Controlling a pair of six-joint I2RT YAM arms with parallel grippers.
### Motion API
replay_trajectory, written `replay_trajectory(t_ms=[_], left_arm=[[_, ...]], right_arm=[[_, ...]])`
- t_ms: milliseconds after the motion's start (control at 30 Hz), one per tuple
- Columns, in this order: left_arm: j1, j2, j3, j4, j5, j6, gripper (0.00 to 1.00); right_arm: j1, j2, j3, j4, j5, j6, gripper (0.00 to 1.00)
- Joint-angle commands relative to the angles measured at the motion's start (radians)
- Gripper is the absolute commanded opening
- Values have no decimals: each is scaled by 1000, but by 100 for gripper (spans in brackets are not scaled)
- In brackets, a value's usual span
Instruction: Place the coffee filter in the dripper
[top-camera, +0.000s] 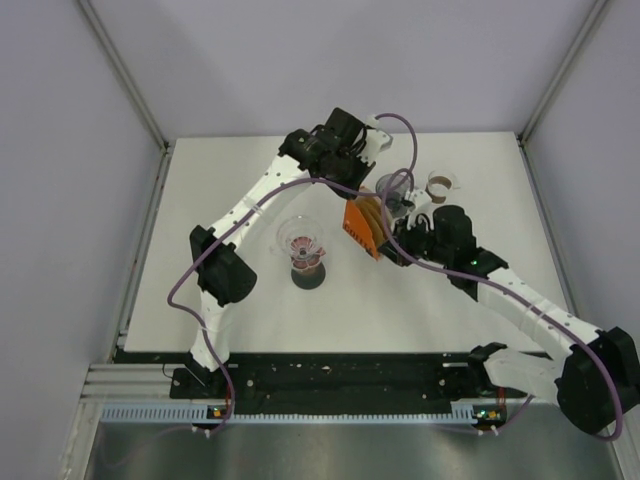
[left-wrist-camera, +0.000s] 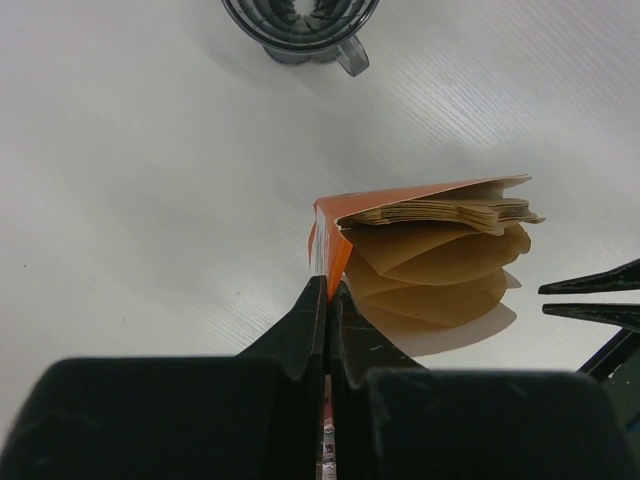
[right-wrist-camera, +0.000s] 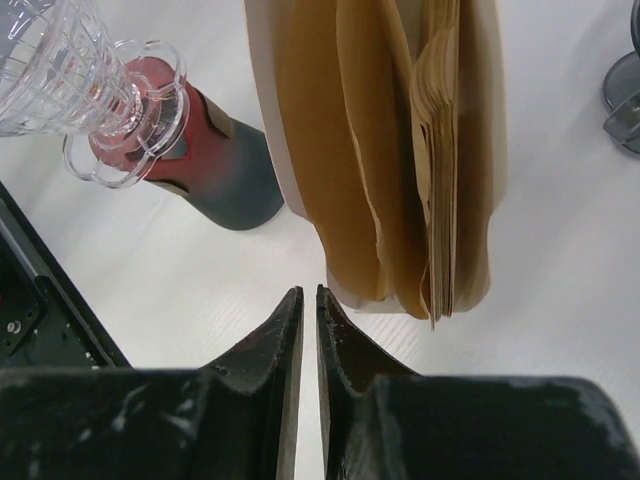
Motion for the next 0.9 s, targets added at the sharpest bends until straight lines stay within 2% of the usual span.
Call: replay_trajectory(t_ms=[0,200,367,467,867], left_arm=[[-7,-51,0,30,18,-9,0],[-7,-58,-12,32,23,-9,0],[-7,-69,-37,42,24,-2,0],[-9,-74,-37,44,21,-5,0],[-12,-86,-43,51,23,-6,0]], right_arm=[[1,38,56,86,-76,2,11],[2,64,76,80,-106,-9,20],[1,69,94,72,-53,-27,19],[1,90,108,66,-39,-41,15],[1,93,107,-24,-2,-82,12]])
